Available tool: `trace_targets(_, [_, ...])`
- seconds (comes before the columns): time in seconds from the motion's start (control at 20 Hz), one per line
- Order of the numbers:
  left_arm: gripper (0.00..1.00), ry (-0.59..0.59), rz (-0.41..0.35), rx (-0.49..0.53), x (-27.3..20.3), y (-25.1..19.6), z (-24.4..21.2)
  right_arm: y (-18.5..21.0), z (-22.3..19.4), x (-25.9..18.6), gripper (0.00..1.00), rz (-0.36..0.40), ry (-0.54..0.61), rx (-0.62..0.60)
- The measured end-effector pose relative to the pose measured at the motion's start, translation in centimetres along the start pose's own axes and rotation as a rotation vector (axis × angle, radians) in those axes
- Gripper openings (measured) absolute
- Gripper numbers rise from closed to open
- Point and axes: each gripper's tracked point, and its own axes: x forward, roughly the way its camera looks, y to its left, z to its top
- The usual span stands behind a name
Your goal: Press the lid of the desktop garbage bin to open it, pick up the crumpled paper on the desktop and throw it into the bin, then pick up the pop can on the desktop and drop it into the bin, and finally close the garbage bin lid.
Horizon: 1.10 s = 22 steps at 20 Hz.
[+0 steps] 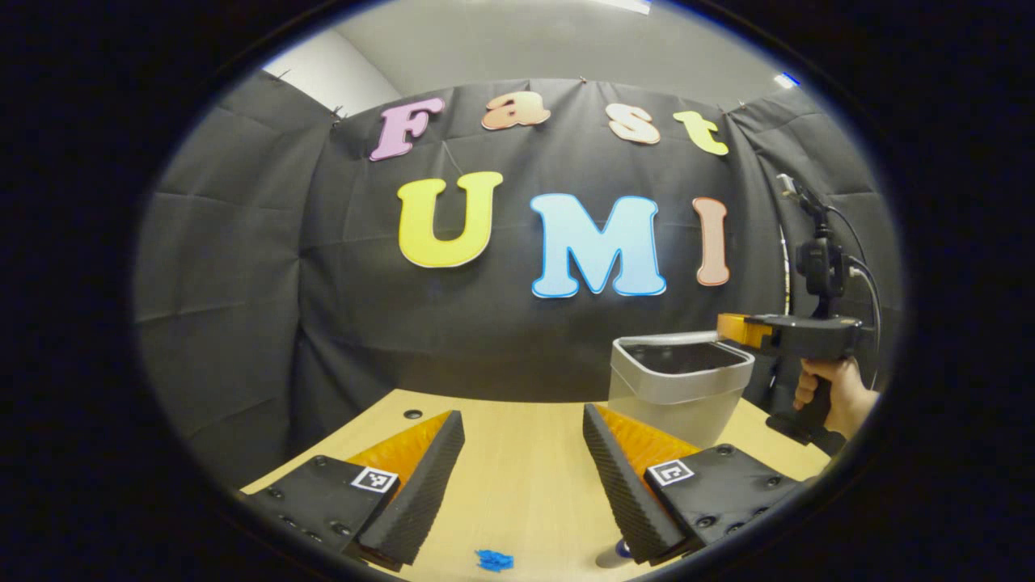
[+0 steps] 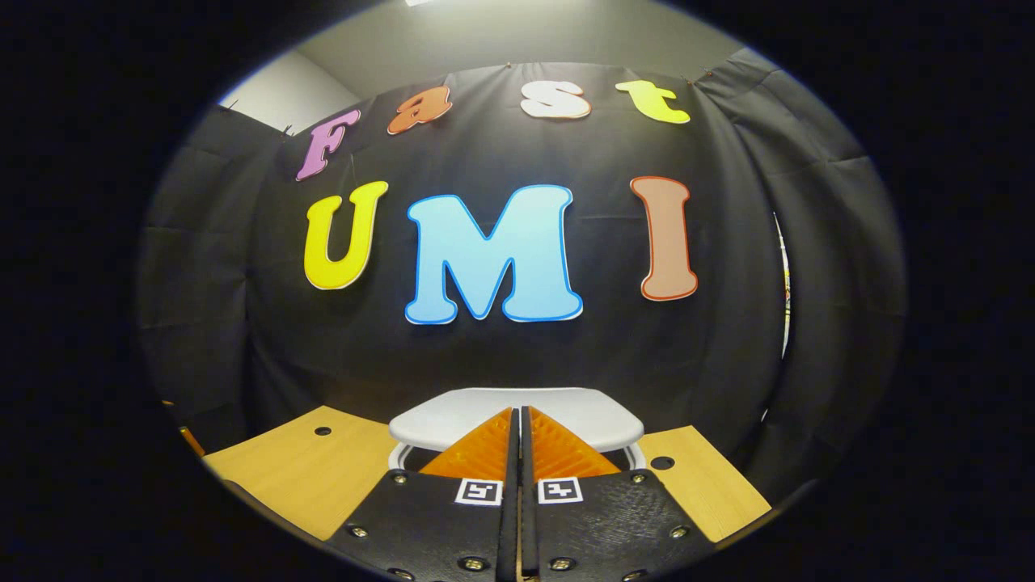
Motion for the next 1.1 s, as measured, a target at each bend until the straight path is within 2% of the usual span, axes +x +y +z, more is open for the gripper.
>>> trace_targets(0.1, [0.97, -0.002, 0.036, 0.013, -1.1, 0.4, -0.2, -0.3, 1.2, 0.0, 0.02, 0.010, -0.023, 0.003])
trace_targets(0.15, [1.00, -0.004, 0.054, 0.018, -1.5, 0.6, -0.2, -0.4, 1.8, -0.3, 0.02, 0.013, -0.034, -0.002])
trace_targets(0.25, [1.00, -0.001, 0.070, 0.012, -1.9, 1.0, -0.7, -0.9, 2.6, -0.5, 0.02, 0.005, -0.053, -0.019])
trace_targets(0.3, [0.96, -0.002, 0.068, 0.006, -2.0, 1.2, -1.1, -1.0, 2.8, -0.8, 0.02, 0.002, -0.058, -0.023])
trace_targets(0.35, [0.96, -0.004, 0.064, 0.003, -2.1, 1.3, -1.1, -1.0, 3.0, -1.2, 0.02, -0.006, -0.060, -0.025])
trace_targets(0.4, [0.92, -0.013, 0.058, 0.004, -1.9, 1.6, -1.0, -1.1, 3.2, -1.7, 0.02, -0.017, -0.064, -0.030])
trace_targets(0.45, [0.96, -0.018, 0.046, 0.008, -1.7, 1.8, -0.9, -1.2, 3.4, -2.4, 0.02, -0.032, -0.068, -0.040])
trace_targets(0.5, [0.96, -0.017, 0.036, 0.016, -1.4, 2.0, -1.1, -1.2, 3.6, -2.9, 0.02, -0.046, -0.070, -0.051])
trace_targets(0.55, [0.92, -0.014, 0.024, 0.023, -1.2, 2.2, -1.2, -1.1, 3.6, -3.6, 0.02, -0.054, -0.065, -0.056])
trace_targets(0.65, [0.92, -0.012, 0.008, 0.024, -0.7, 2.9, -1.5, -0.5, 3.3, -4.8, 0.02, -0.057, -0.050, -0.057])
trace_targets(0.7, [1.00, -0.003, 0.004, 0.021, -0.5, 3.3, -2.0, -0.4, 3.1, -5.4, 0.01, -0.065, -0.039, -0.058])
trace_targets(0.8, [0.96, 0.039, -0.008, 0.005, -0.2, 3.8, -4.0, 0.1, 2.6, -6.8, 0.02, -0.070, -0.023, -0.056])
trace_targets(0.85, [1.00, 0.066, -0.016, -0.002, -0.2, 4.0, -5.2, 0.3, 2.3, -7.5, 0.01, -0.075, -0.017, -0.052])
trace_targets(0.95, [0.96, 0.104, -0.025, -0.010, -0.2, 4.6, -7.3, 0.9, 2.1, -8.7, 0.02, -0.075, -0.024, -0.042])
trace_targets(1.0, [1.00, 0.124, -0.032, -0.005, -0.2, 4.8, -8.4, 1.0, 2.0, -9.2, 0.02, -0.087, -0.022, -0.043])
trace_targets(1.05, [0.97, 0.144, -0.038, 0.006, -0.2, 5.0, -9.4, 1.0, 1.6, -9.8, 0.03, -0.098, -0.017, -0.043])
trace_targets(1.1, [1.00, 0.162, -0.048, 0.019, -0.3, 5.1, -10.4, 1.1, 1.4, -10.3, 0.05, -0.105, -0.014, -0.041])
